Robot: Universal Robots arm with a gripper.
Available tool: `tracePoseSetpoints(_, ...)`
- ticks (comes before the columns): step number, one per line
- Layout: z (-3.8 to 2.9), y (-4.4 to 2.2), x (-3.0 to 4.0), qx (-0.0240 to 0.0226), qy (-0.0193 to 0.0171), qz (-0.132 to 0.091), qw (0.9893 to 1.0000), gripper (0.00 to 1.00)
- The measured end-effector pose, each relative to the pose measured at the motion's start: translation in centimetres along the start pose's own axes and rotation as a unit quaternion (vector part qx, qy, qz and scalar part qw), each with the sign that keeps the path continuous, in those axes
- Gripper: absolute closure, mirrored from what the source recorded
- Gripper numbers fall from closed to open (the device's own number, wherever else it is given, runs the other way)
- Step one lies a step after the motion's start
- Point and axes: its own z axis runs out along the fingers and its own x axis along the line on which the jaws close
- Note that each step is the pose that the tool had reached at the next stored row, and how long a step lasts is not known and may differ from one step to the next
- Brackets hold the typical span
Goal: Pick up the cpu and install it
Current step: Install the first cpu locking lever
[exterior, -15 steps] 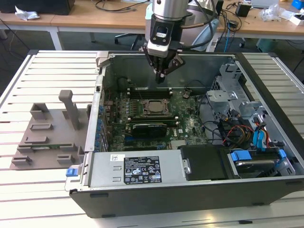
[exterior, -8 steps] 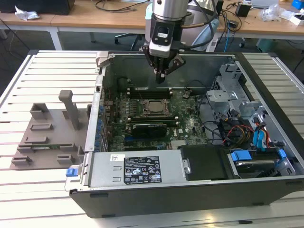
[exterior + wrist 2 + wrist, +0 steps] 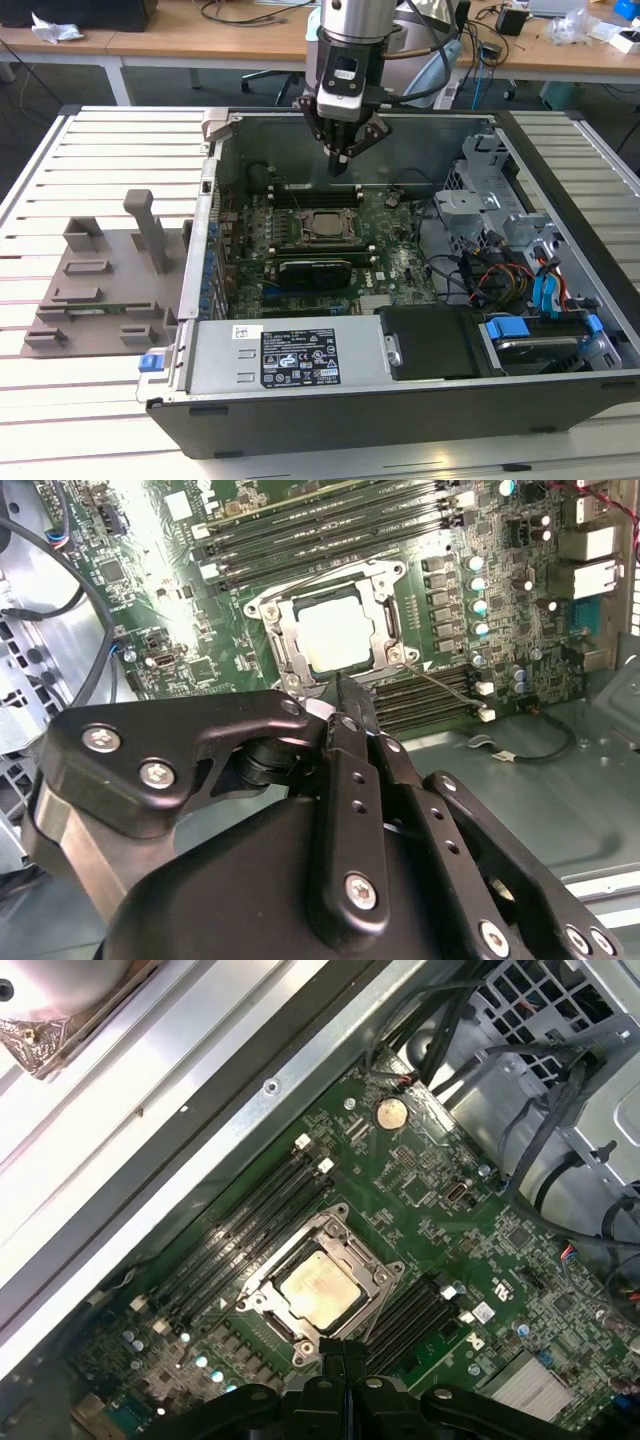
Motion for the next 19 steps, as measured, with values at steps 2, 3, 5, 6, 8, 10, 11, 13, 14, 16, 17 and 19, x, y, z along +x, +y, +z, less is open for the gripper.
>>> tracePoseSetpoints(2,0.00,0.00,0.00,-0.0002,-0.0005,-0.006,1.0000,0.89)
tracePoseSetpoints(3,0.00,0.00,0.00,-0.0004,-0.0007,-0.009,1.0000,0.89)
tracePoseSetpoints(5,0.00,0.00,0.00,-0.0005,-0.0012,-0.015,0.9999,0.89)
tracePoseSetpoints(6,0.00,0.00,0.00,-0.0007,-0.0013,-0.017,0.9998,0.89)
tracePoseSetpoints(8,0.00,0.00,0.00,-0.0010,-0.0020,-0.026,0.9997,0.89)
tracePoseSetpoints(10,0.00,0.00,0.00,-0.0013,-0.0027,-0.035,0.9994,0.89)
tracePoseSetpoints(11,0.00,0.00,0.00,-0.0014,-0.0030,-0.038,0.9993,0.89)
tracePoseSetpoints(13,0.00,0.00,0.00,-0.0016,-0.0034,-0.044,0.9990,0.89)
tracePoseSetpoints(14,0.00,0.00,0.00,-0.0018,-0.0039,-0.050,0.9987,0.89)
tracePoseSetpoints(16,0.00,0.00,0.00,-0.0021,-0.0045,-0.057,0.9983,0.89)
tracePoseSetpoints(17,0.00,0.00,0.00,-0.0022,-0.0047,-0.060,0.9982,0.89)
tracePoseSetpoints(19,0.00,0.00,0.00,-0.0024,-0.0052,-0.066,0.9978,0.89)
